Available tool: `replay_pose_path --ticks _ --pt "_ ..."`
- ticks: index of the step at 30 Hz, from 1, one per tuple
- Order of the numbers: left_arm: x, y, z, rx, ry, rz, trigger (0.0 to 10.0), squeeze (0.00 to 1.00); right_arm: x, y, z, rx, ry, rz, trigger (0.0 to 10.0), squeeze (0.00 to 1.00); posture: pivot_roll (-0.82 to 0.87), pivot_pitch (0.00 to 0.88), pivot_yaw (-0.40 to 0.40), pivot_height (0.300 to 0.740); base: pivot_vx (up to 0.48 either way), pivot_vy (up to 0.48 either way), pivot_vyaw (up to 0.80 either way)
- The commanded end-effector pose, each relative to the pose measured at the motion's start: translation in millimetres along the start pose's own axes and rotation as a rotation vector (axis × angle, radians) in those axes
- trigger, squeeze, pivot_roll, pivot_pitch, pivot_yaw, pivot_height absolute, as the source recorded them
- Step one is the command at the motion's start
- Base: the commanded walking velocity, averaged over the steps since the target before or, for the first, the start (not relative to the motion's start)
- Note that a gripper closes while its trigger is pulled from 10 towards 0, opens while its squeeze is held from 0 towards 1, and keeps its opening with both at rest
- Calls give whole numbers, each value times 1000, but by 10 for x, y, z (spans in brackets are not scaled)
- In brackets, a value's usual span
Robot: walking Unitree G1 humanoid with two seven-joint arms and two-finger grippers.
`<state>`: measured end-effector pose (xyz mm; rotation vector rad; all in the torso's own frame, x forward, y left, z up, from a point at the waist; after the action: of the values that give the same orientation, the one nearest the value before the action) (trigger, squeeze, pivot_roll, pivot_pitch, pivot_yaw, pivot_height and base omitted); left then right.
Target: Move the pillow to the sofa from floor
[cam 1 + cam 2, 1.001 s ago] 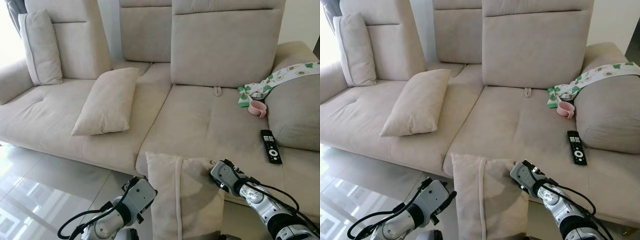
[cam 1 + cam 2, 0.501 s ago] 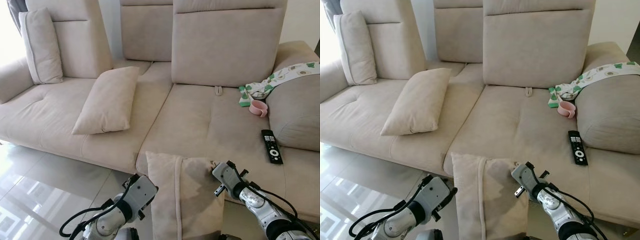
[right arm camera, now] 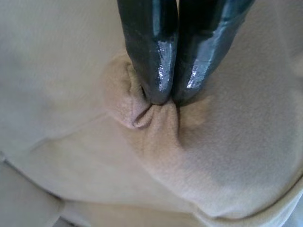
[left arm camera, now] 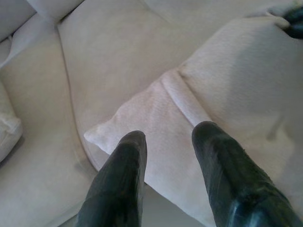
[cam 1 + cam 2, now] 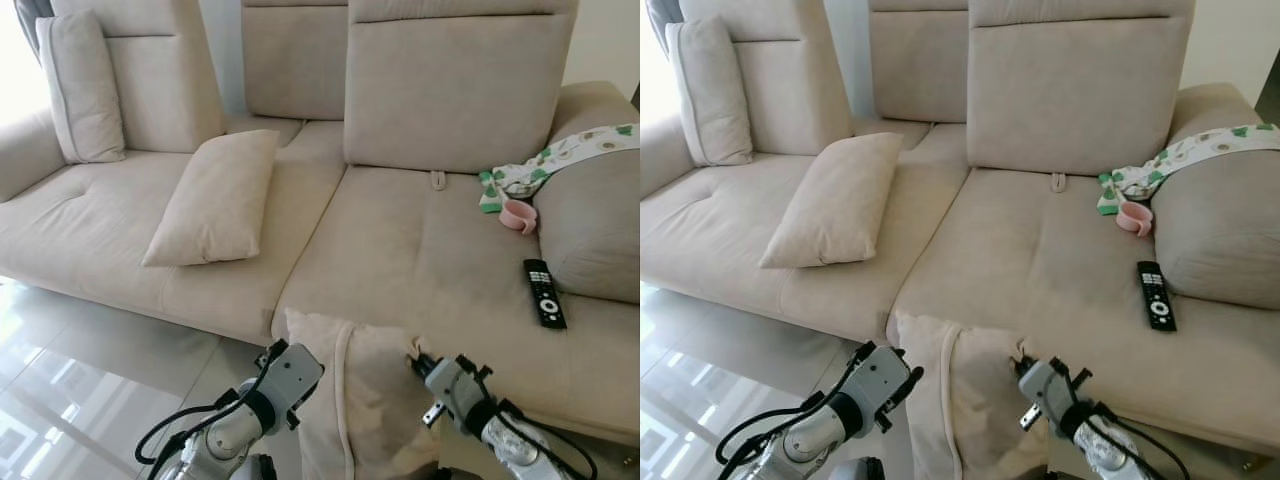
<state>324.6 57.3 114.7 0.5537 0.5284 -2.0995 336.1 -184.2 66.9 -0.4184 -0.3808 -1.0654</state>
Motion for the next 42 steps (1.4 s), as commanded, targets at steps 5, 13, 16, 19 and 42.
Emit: replay_pose_path --ticks 5,13,16,19,42 --pt "49 37 -40 -9 15 -11 10000 0 -160 -44 -40 -13 43 4 10000 1000 236 131 92 497 0 0 0" --pt "51 52 -33 -2 16 -9 10000 0 -46 -51 59 2 11 -60 10000 1000 230 131 88 497 0 0 0" --pt "54 56 -31 1 15 -6 10000 0 86 -87 21 -31 0 -106 10000 0 230 132 80 497 0 0 0" --pt "59 56 -30 4 13 -3 10000 0 146 -165 -34 -48 30 -72 10000 0 232 137 82 497 0 0 0" --pt "101 -332 -147 -48 63 -76 10000 0 458 70 115 -65 -287 66 10000 0 350 293 181 497 0 0 0"
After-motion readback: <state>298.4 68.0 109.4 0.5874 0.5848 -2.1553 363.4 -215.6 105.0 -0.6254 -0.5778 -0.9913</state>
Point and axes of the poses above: a point about 5 cm out from each wrist's last joint towards the gripper, its own y axis pointing out of the wrist towards the gripper, its own z axis along the axis of the wrist's last joint, x = y × z, the point moved 5 cm from there along y, pointing out of the wrist towards the gripper, and after that the axes turned 7 degrees about y, right-handed, at the moved point
